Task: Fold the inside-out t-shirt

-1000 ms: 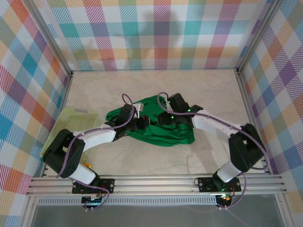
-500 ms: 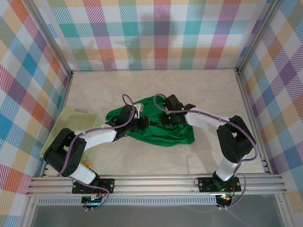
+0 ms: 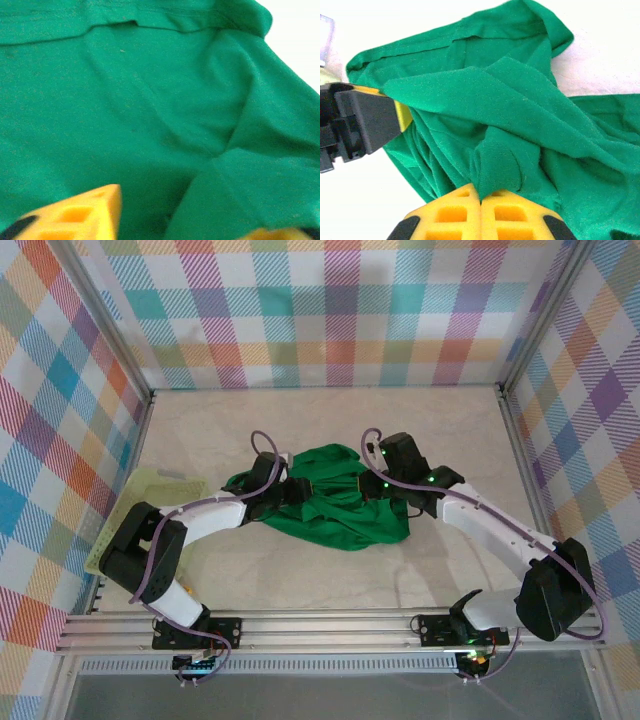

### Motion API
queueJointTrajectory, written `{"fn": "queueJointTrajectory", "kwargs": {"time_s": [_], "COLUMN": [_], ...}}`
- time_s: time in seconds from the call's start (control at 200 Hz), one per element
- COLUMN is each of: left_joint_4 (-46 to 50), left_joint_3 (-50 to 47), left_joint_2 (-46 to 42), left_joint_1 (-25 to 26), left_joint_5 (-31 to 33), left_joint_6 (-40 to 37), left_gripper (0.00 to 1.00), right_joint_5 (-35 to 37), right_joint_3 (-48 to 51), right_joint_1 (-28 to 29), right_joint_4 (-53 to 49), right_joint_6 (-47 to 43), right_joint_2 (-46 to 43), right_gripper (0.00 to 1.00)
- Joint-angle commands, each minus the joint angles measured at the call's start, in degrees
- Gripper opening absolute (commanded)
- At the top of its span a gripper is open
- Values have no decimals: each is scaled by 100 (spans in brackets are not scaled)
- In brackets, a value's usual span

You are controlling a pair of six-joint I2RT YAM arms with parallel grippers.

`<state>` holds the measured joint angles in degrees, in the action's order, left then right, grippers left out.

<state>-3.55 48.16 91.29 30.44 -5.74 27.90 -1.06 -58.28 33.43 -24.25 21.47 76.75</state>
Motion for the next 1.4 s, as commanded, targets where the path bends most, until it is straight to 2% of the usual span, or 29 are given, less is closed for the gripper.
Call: {"fn": "queueJointTrajectory", "kwargs": {"time_s": [0.0, 0.055, 0.145, 0.25, 0.295, 0.35, 0.43, 0.605, 0.7, 0.78, 1.12, 1.26, 1.395], "left_joint_4": [967, 1180, 1509, 1895, 2371, 2675, 2668, 2227, 2322, 2483, 2746, 2757, 2759], "left_joint_3": [294, 383, 505, 730, 942, 1171, 1248, 1386, 1653, 1871, 2191, 2220, 2250], "left_joint_2": [15, -125, -341, -423, -356, -267, -243, 64, 399, 643, 1129, 1186, 1275], "left_joint_1": [267, 614, 1094, 1529, 1690, 1776, 1851, 1852, 1860, 1856, 1748, 1737, 1679], "left_joint_5": [1100, 1652, 2601, 3695, 4262, 4523, 4373, 2782, 2390, 2322, 2321, 2307, 2319], "left_joint_6": [-369, -620, -872, -1017, -955, -915, -930, -1002, -842, -712, -383, -362, -305], "left_gripper": [61, 70, 78, 80, 81, 81, 78, 67, 58, 53, 43, 43, 35], "right_joint_5": [-376, -404, -344, -371, -394, -463, -517, -544, -527, -500, -432, -438, -474], "right_joint_3": [246, 224, 100, -46, -116, -169, -133, -70, -61, -61, -10, -8, -25], "right_joint_1": [-142, -148, -148, -144, -144, -139, -142, -144, -144, -136, -138, -138, -143], "right_joint_4": [119, 242, 309, 333, 301, 263, 311, 392, 402, 395, 358, 382, 399], "right_joint_6": [57, 126, 165, 122, 112, 94, 118, 173, 167, 148, 67, 67, 79], "right_joint_2": [368, 511, 630, 622, 613, 598, 536, 481, 455, 446, 389, 420, 445], "right_gripper": [0, 0, 0, 0, 0, 0, 0, 0, 0, 0, 0, 0, 0]}}
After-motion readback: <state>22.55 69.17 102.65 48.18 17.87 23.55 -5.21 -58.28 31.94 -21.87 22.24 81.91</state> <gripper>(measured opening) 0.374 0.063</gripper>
